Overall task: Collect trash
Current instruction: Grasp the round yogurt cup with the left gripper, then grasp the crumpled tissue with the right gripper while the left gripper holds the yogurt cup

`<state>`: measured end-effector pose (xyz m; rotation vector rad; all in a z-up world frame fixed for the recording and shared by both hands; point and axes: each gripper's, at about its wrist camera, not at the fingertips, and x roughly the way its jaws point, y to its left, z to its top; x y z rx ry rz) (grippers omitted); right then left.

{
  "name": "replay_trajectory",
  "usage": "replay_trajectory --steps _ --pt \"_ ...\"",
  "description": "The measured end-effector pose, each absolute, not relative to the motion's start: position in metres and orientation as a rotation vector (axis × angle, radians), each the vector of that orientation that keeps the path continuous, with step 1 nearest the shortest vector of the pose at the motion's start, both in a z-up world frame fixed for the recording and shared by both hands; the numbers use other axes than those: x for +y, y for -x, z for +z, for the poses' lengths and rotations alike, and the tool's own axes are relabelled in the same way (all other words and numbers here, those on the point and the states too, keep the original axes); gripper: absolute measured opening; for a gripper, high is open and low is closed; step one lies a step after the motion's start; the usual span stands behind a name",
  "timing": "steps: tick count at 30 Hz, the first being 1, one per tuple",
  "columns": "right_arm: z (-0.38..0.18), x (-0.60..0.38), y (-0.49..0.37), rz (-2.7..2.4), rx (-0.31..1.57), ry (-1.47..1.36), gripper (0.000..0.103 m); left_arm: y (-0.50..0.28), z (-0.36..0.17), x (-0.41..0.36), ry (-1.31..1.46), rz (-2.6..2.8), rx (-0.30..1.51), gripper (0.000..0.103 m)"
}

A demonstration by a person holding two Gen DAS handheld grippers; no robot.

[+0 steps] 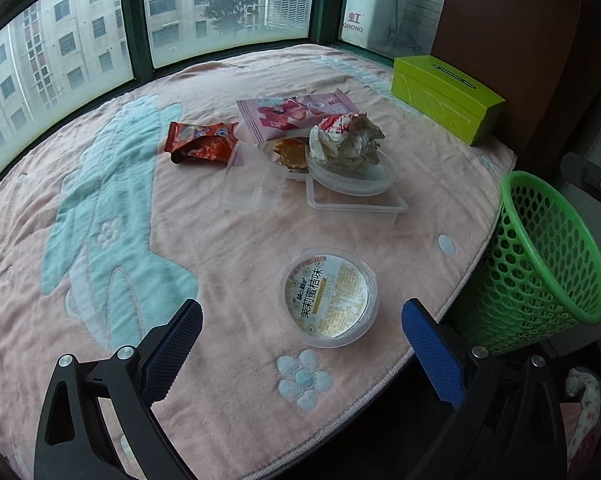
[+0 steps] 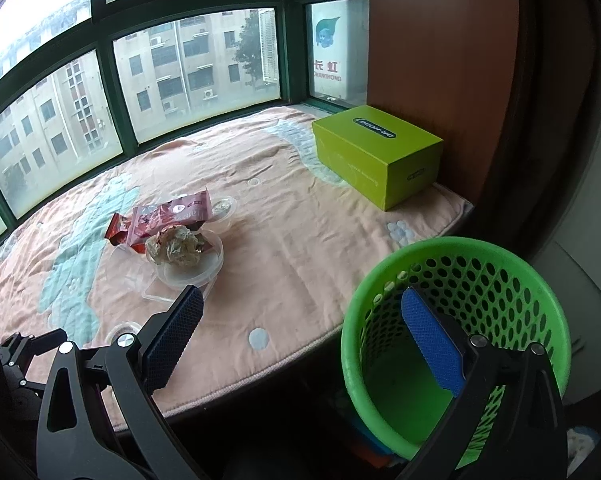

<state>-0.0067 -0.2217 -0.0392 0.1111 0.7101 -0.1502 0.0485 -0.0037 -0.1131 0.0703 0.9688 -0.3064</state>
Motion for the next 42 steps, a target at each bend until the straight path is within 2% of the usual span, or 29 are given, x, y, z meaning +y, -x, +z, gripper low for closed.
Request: replay_trajectory --steps 12,15,17,20,28,42 --pt "-0.048 -0.223 0.000 -0.149 0.732 -0.106 0.098 -0.063 -0.132 -0.021 -0.105 -0.355 0.998 0.094" --pt "-0.051 -0.222 -0.002 -0.145 0.740 -0.103 0.098 -0.067 -0.137 -0.024 -0.112 -0.365 1.013 0.082" --pt "-0.053 -0.222 -0.004 -0.139 0.747 -0.106 0.098 -0.069 -0.141 -0.023 -0.103 -0.368 1.027 0.078" --pt "-0.054 -0.221 -0.006 -0.134 0.751 -0.100 0.098 -0.071 -0.144 -0.023 -0.091 -0.380 1.035 0.067" --pt "-0.057 -0.213 -0.016 -0.100 0.762 -0.085 0.098 -0.071 -0.138 -0.019 -0.066 -0.396 1.020 0.066" --pt "-0.072 -0.173 -0.061 0.066 0.820 -0.067 0.098 -0.076 -0.090 0.028 0.018 -0.318 0.918 0.066"
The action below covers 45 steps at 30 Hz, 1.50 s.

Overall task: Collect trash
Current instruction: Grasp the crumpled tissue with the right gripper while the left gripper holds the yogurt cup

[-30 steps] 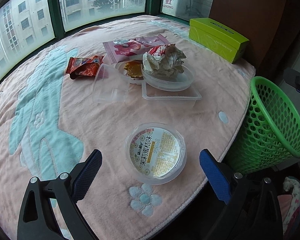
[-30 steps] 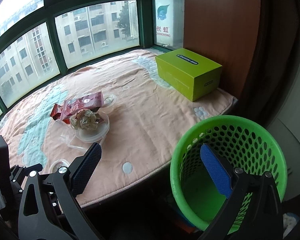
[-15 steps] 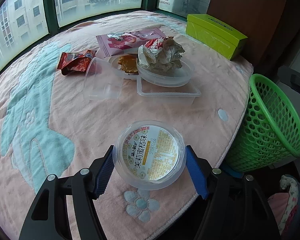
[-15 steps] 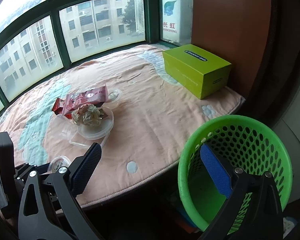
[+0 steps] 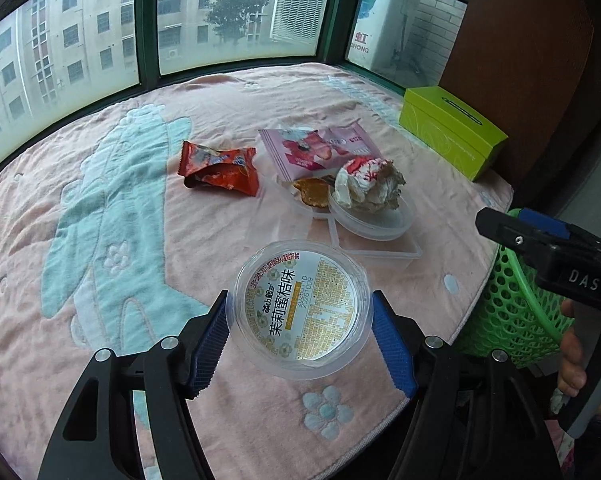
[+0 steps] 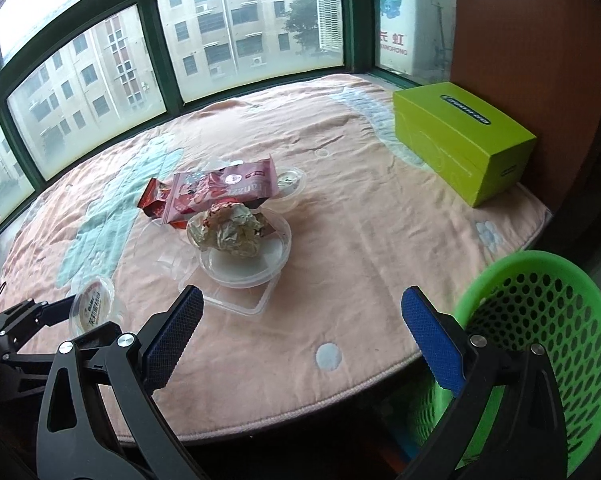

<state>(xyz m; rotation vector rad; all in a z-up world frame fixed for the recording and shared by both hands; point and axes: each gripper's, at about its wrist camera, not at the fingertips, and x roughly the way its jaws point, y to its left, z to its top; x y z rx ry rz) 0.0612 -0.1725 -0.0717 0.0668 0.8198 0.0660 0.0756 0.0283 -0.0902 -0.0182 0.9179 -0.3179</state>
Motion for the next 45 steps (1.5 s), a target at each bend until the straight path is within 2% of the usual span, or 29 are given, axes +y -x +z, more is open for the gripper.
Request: replay_trajectory --steps 10,22,24,27,29,32,45 --pt "-0.079 -0.146 -0.095 0.147 0.848 -0.055 0.098 -0.080 -0.084 0.057 0.051 -0.268 0.899 0.066" --pt "-0.099 -0.121 -0.142 0.211 0.898 -0.062 0.089 -0.086 -0.087 0.079 0.076 -0.224 0.912 0.066" --pt "-0.104 -0.118 -0.148 0.213 0.908 -0.054 0.086 -0.087 -0.087 0.080 0.079 -0.221 0.912 0.066" --pt "-0.110 -0.115 -0.155 0.220 0.922 -0.060 0.076 -0.087 -0.087 0.082 0.081 -0.218 0.910 0.066" --pt "-0.111 -0.117 -0.155 0.215 0.920 -0.063 0.064 -0.087 -0.087 0.082 0.080 -0.215 0.910 0.066" --pt "-0.110 -0.122 -0.154 0.220 0.913 -0.083 0.056 -0.086 -0.086 0.083 0.083 -0.216 0.907 0.066" --pt "-0.080 -0.151 -0.109 0.208 0.837 -0.144 0.051 -0.081 -0.069 0.064 0.067 -0.256 0.868 0.066"
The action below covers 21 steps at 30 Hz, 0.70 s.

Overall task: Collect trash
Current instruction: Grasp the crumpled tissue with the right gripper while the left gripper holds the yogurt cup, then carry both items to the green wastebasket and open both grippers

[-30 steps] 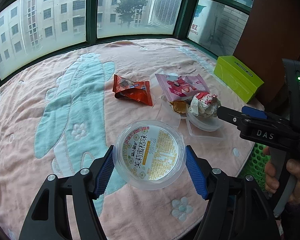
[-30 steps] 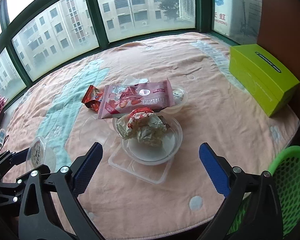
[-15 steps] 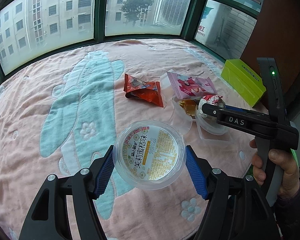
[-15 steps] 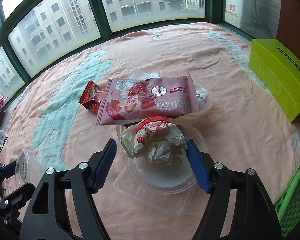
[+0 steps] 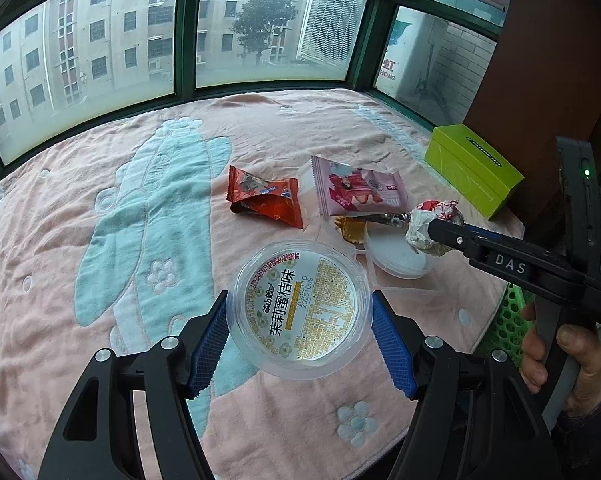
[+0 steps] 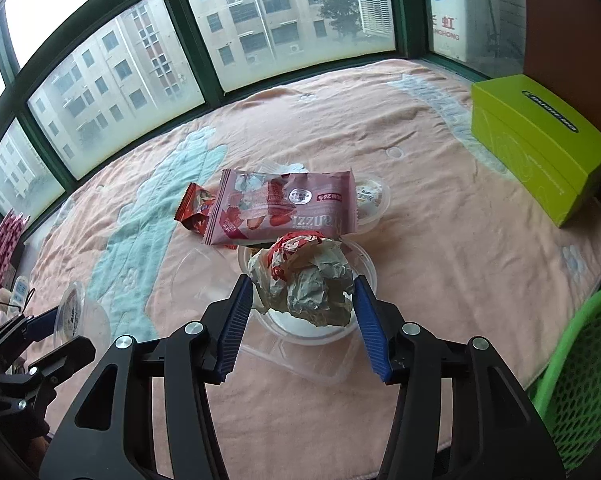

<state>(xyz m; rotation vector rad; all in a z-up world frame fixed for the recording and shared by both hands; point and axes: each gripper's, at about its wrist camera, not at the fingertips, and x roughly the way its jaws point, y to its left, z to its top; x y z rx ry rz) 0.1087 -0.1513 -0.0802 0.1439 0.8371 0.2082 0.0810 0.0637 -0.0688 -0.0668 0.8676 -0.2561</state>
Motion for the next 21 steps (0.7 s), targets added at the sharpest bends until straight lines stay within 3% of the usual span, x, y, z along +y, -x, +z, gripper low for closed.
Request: replay_trajectory --steps 21 --pt "-0.056 -0.273 0.018 -0.110 0.765 -0.215 0.053 -0.067 -0.033 -0.042 -0.036 -0.470 0.799 0.066"
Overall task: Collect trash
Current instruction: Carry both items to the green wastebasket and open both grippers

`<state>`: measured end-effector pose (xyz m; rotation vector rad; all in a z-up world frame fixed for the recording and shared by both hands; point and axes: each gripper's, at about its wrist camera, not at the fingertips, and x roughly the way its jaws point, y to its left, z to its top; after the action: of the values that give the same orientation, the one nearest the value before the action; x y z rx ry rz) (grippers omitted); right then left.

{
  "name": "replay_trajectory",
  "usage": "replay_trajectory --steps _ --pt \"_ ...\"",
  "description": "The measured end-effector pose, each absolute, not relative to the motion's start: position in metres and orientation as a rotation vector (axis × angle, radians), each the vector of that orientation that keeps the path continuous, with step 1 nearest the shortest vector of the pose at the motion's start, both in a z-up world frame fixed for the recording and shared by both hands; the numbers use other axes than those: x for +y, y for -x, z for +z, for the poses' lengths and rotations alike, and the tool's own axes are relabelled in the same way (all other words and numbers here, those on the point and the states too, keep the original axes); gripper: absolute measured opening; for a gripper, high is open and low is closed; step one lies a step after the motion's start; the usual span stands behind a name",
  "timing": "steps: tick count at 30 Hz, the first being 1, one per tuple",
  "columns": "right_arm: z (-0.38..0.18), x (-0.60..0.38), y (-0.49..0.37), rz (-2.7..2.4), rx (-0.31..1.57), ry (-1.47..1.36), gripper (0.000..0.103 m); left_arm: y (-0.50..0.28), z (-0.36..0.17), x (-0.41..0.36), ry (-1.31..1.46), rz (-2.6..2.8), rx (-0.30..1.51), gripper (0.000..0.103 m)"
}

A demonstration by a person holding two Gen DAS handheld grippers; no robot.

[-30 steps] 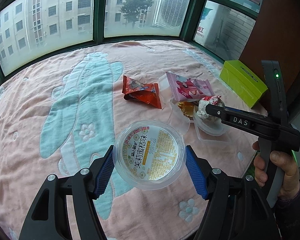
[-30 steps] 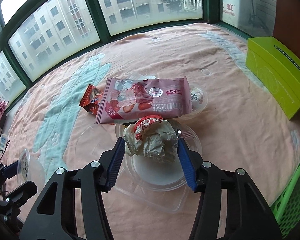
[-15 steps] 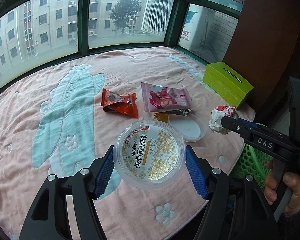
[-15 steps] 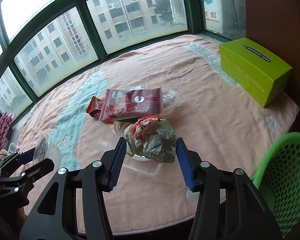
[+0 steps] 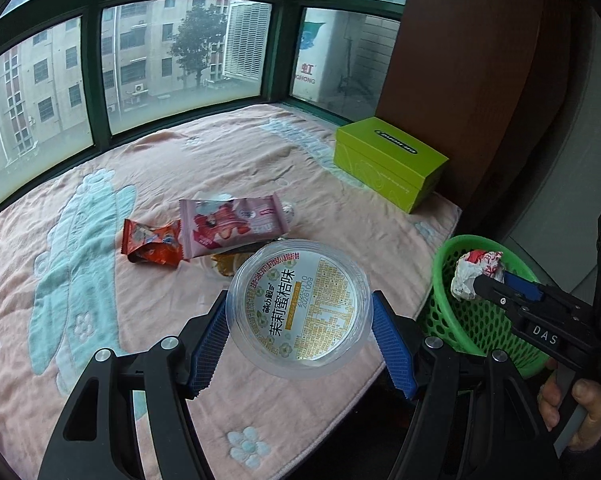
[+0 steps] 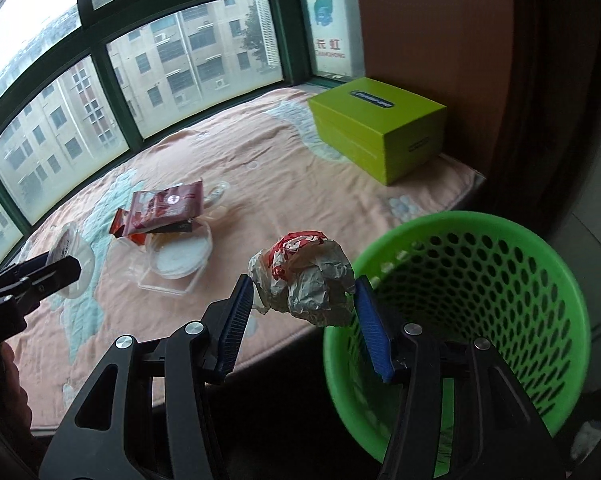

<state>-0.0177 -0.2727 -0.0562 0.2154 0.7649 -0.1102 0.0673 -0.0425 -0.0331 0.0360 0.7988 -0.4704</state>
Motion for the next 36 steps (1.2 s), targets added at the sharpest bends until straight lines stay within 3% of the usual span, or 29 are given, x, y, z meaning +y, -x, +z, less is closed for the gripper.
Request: replay_trajectory --steps 23,36 --pt "-0.061 -0.366 0.092 -0.298 0.726 -0.350 0.074 -0.056 -0.015 -0.190 -0.164 -0.737 0.787 0.066" --pt "-0.046 -0.389 0.121 -0.392 0.657 -0.341 0.081 -0.051 -0.025 -0.250 -0.201 -0.836 0.826 0.066"
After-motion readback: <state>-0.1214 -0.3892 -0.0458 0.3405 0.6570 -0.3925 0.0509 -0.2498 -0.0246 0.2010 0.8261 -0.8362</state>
